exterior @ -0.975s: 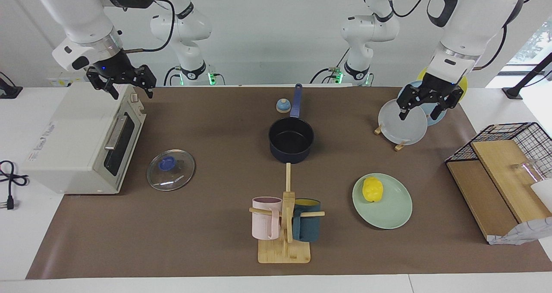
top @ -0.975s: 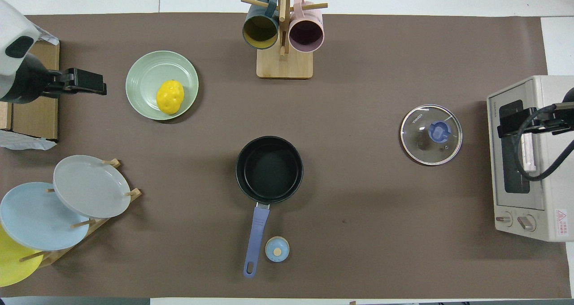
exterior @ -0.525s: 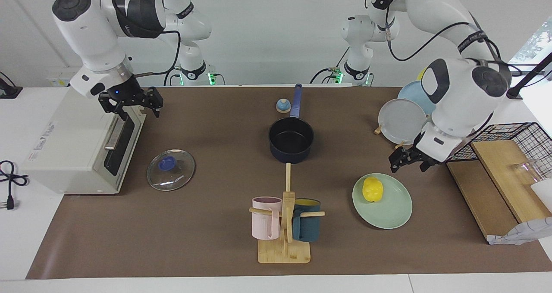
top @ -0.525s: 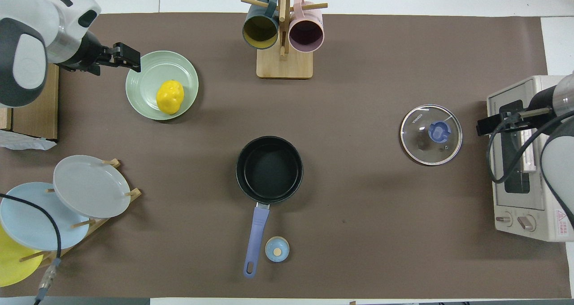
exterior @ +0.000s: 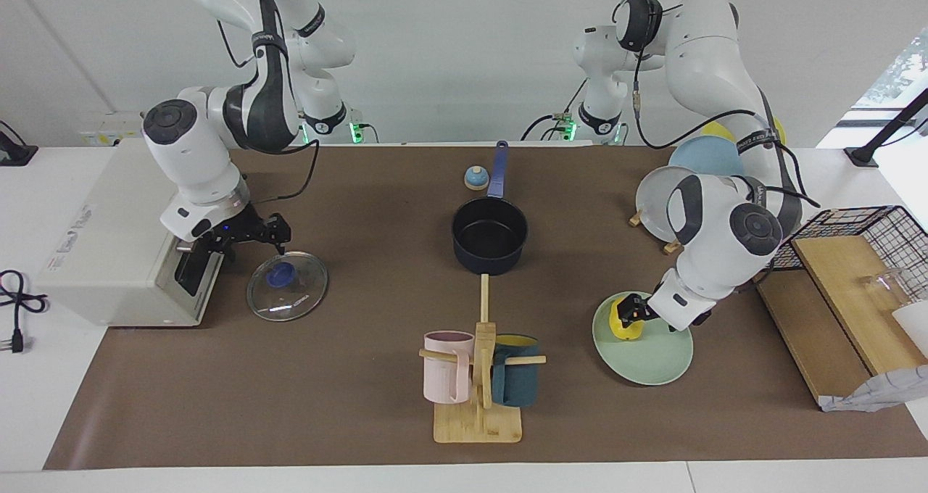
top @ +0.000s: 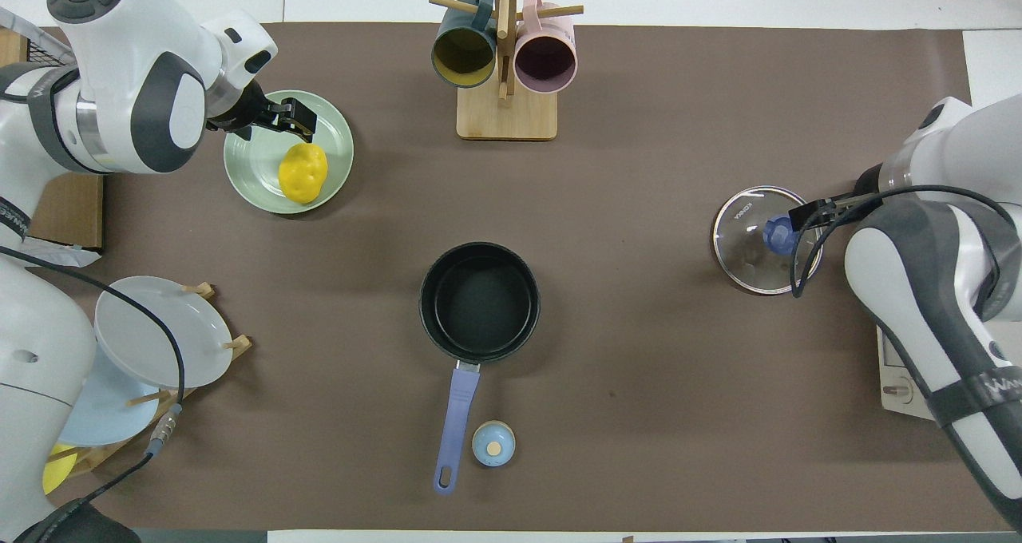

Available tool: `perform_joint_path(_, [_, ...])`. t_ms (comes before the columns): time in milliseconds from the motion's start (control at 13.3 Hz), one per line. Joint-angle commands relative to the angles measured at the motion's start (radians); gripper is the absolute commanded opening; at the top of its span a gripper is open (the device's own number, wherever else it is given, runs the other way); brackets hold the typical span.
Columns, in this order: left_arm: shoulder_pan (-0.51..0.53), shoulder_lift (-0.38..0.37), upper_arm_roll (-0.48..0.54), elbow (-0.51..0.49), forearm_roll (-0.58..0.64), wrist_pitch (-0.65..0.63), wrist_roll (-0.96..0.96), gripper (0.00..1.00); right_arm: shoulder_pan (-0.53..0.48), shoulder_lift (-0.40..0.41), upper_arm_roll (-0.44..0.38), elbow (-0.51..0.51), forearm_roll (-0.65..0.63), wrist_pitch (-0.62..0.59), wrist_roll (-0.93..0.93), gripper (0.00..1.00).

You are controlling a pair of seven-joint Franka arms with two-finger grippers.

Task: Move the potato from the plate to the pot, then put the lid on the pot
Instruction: 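Reach the left gripper to the yellow potato while the right gripper reaches the lid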

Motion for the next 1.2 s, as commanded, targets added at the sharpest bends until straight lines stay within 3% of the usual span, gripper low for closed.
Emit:
perform_joint_path(0, [-0.009,-0.002,0.01,-0.038,0.018,0.039,0.02,1.0,-0.002,-0.025,0.007,-0.104,0.019,0.114,-0.031,1.0])
perform_joint_path(225, [-0.019,-0.047,0.01,-0.17,0.015,0.137,0.02,1.0,-0.002,0.0,0.008,-0.16,0.019,0.206,-0.031,1.0])
perform_joint_path(750, [-0.021,-0.053,0.01,-0.193,0.018,0.145,0.023,1.0,0.013,0.07,0.015,-0.157,0.019,0.294,-0.029,1.0])
perform_joint_path(975, [-0.019,-0.056,0.01,-0.195,0.018,0.146,0.034,0.77,0.011,0.072,0.015,-0.152,0.019,0.272,-0.032,0.97])
perform_joint_path(1050, [-0.019,-0.056,0.01,-0.195,0.019,0.143,0.035,0.62,0.011,0.072,0.015,-0.151,0.019,0.262,-0.034,0.89])
perform_joint_path(1125, [-0.018,-0.056,0.01,-0.192,0.019,0.136,0.043,0.37,0.011,0.071,0.015,-0.146,0.019,0.24,-0.051,0.8])
